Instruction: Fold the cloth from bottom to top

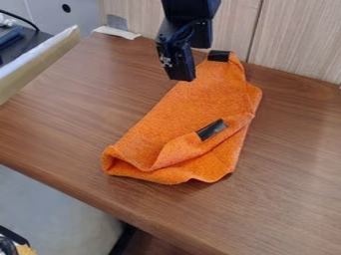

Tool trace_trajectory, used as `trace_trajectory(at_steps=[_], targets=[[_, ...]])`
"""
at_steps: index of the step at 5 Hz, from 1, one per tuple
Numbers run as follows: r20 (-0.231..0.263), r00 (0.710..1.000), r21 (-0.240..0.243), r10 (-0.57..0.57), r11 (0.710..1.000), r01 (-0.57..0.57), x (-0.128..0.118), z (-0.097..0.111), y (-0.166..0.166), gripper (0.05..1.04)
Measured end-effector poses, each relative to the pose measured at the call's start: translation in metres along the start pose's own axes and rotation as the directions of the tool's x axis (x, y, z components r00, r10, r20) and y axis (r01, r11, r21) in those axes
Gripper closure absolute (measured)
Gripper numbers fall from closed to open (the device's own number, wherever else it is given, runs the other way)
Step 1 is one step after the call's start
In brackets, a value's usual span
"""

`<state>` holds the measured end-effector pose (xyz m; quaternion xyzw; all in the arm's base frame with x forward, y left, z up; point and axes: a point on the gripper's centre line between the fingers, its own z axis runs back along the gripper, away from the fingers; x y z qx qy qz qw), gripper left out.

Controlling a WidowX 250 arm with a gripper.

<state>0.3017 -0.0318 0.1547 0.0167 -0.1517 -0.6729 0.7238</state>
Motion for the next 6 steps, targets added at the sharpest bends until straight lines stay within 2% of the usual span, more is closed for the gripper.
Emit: trace_trajectory(at_steps=[1,2,3,4,5,6], targets=[[-0.006,1.0,-0.029,0.011,1.0,-0.012,-0.002,-0.008,-0.004,0.083],[-0.042,0.997,-0.034,0.064,0.997,-0.065,-0.004,-0.004,-0.017,0.083],[-0.053,0.99,-0.016,0.133,0.991,-0.134,-0.006,0.001,-0.033,0.083],[-0.085,0.953,0.027,0.289,0.957,-0.288,-0.011,0.004,-0.056,0.083],[-0.111,0.867,0.08,0.486,0.874,-0.479,-0.016,-0.005,-0.078,0.083],[-0.109,0.813,0.083,0.572,0.82,-0.566,-0.022,-0.023,-0.092,0.083]])
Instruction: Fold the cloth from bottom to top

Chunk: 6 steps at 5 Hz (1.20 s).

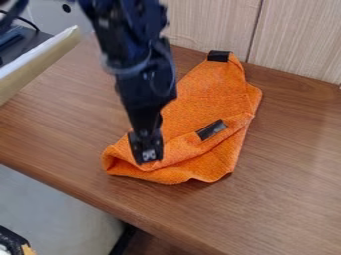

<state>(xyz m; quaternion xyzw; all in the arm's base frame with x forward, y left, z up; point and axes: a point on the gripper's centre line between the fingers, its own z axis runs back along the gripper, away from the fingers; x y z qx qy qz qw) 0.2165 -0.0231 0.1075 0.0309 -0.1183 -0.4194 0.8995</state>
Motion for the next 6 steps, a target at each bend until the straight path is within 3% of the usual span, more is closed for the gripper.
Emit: trace_trajectory(at_steps=[2,3,4,6], targets=[[-0.005,0.998,-0.091,0.058,0.994,-0.058,-0.015,-0.05,-0.004,0.083],[-0.019,0.999,-0.117,0.047,0.992,-0.049,-0.014,-0.071,-0.001,0.087],[-0.021,1.0,-0.11,0.01,0.994,-0.013,-0.011,-0.081,0.005,0.152],[-0.019,0.999,-0.123,-0.041,0.992,0.038,-0.008,-0.084,0.007,0.726]])
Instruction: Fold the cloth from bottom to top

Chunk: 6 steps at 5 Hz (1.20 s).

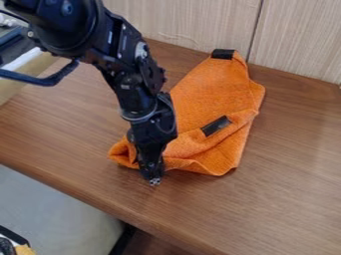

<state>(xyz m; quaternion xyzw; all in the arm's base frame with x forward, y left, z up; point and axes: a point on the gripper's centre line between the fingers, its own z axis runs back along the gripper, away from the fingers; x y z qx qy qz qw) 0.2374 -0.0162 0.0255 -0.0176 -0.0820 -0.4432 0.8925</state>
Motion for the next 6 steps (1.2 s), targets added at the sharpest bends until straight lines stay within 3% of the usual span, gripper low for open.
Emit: trace_trajectory(at_steps=[1,2,4,5,6], targets=[[0.01,1.0,0.002,-0.015,1.0,0.015,-0.001,0.005,-0.002,0.916],[0.07,0.997,0.028,-0.043,0.999,0.041,-0.002,0.022,-0.001,0.997],[0.11,0.988,0.104,-0.108,0.99,0.097,0.009,0.06,0.003,1.001],[0.154,0.98,0.126,-0.126,0.986,0.107,0.032,0.079,0.021,1.001],[0.149,0.978,0.14,-0.147,0.982,0.126,0.056,0.09,0.04,1.001]])
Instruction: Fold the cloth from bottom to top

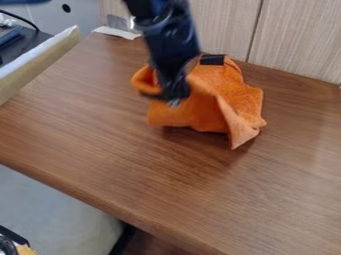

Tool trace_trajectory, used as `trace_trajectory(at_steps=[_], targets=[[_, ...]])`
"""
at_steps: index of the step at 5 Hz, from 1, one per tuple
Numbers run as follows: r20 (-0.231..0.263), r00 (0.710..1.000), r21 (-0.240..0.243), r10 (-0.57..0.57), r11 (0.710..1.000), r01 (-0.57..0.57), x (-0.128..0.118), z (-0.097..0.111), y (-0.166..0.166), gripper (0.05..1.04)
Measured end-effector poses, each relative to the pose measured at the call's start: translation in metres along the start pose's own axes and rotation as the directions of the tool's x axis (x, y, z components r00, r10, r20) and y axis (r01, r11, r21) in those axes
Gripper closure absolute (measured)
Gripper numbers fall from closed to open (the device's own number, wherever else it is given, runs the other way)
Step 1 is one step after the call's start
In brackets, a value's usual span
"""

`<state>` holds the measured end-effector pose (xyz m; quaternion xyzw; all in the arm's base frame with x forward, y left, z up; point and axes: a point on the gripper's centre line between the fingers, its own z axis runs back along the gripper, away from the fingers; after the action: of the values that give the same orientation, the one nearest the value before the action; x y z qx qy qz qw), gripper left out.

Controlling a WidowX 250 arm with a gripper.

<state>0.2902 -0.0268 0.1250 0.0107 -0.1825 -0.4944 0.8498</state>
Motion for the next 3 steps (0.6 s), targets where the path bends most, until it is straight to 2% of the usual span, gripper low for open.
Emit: trace_trajectory(at_steps=[1,2,3], targets=[[0.002,1.0,-0.012,-0.015,1.0,0.015,0.021,-0.009,0.03,1.001],[-0.004,0.999,-0.04,-0.038,0.999,0.038,0.036,-0.035,0.056,1.001],[-0.02,0.999,-0.048,-0.039,0.998,0.038,0.045,-0.059,0.083,1.001]])
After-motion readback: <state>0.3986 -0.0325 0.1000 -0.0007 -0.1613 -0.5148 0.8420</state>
